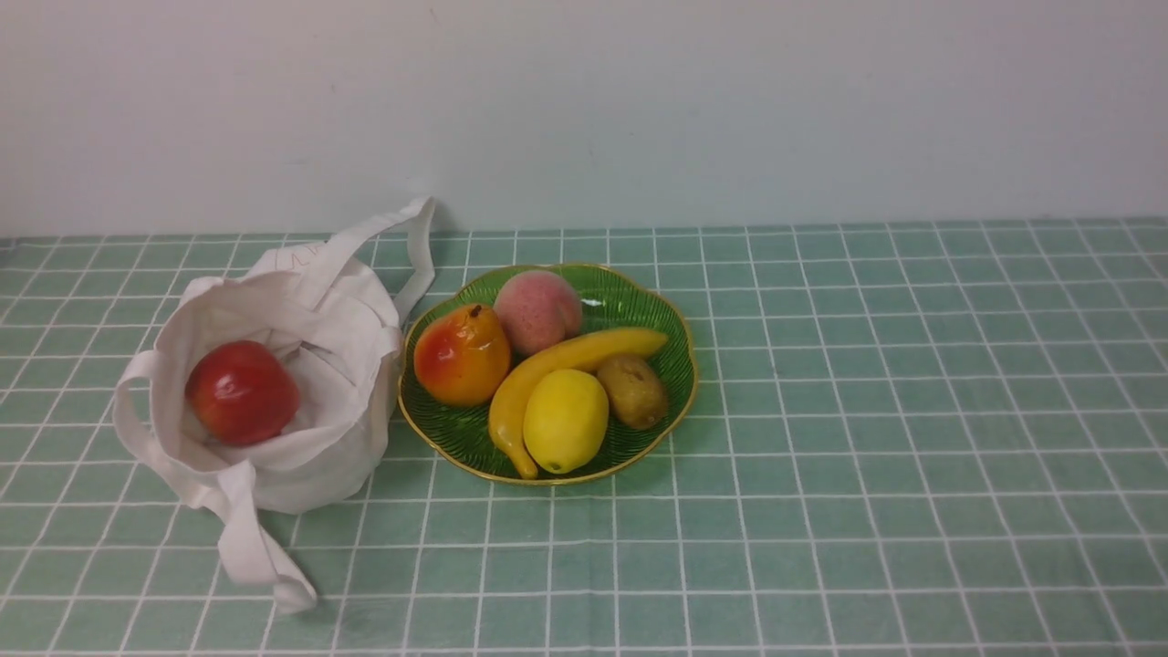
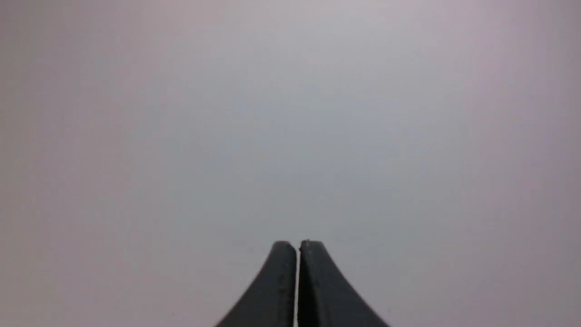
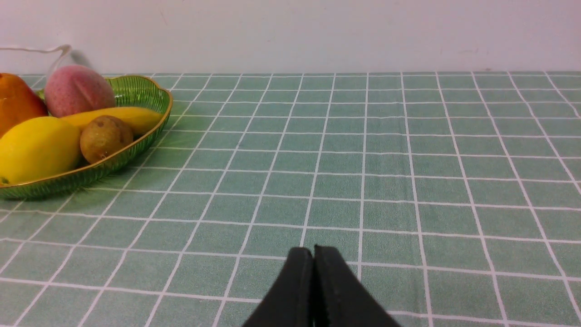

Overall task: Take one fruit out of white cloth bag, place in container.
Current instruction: 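Reach into the white bag and grasp the apple with the left gripper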

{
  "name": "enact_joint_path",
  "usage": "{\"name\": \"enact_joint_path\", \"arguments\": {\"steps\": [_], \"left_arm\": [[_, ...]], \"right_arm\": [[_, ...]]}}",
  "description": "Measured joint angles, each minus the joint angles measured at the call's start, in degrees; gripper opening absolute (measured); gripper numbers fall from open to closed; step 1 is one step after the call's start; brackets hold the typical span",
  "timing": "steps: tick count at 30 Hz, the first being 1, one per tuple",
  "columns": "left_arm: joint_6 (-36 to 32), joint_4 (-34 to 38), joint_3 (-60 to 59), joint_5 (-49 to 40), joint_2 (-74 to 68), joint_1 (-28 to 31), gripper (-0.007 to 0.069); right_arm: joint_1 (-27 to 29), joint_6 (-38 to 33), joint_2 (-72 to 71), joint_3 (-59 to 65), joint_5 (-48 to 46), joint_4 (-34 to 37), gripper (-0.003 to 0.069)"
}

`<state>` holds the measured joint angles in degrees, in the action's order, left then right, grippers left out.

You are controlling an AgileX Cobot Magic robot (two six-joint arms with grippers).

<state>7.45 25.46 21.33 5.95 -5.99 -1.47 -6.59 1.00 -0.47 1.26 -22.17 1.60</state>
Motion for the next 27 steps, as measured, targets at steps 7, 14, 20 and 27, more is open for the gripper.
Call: {"name": "enact_joint_path", "arguments": {"steps": [7, 14, 20, 27], "left_arm": [[-2.22, -13.19, 29.1, -47.08, -30.62, 0.0, -0.0008], [-8.49, -26.05, 44.53, -62.66, -61.16, 0.11, -0.0008], [-9.53, -26.28, 55.36, -69.45, -83.6, 0.11, -0.0007], [-9.67, -26.05, 63.26, -73.06, -97.83, 0.11, -0.0007]], "right_arm": [[0.0, 0.0, 0.0, 0.0, 0.0, 0.0, -0.0013], [0.0, 0.0, 0.0, 0.0, 0.0, 0.0, -0.0013], [0.0, 0.0, 0.0, 0.0, 0.0, 0.0, -0.0013], [0.0, 0.0, 0.0, 0.0, 0.0, 0.0, -0.0013]]}}
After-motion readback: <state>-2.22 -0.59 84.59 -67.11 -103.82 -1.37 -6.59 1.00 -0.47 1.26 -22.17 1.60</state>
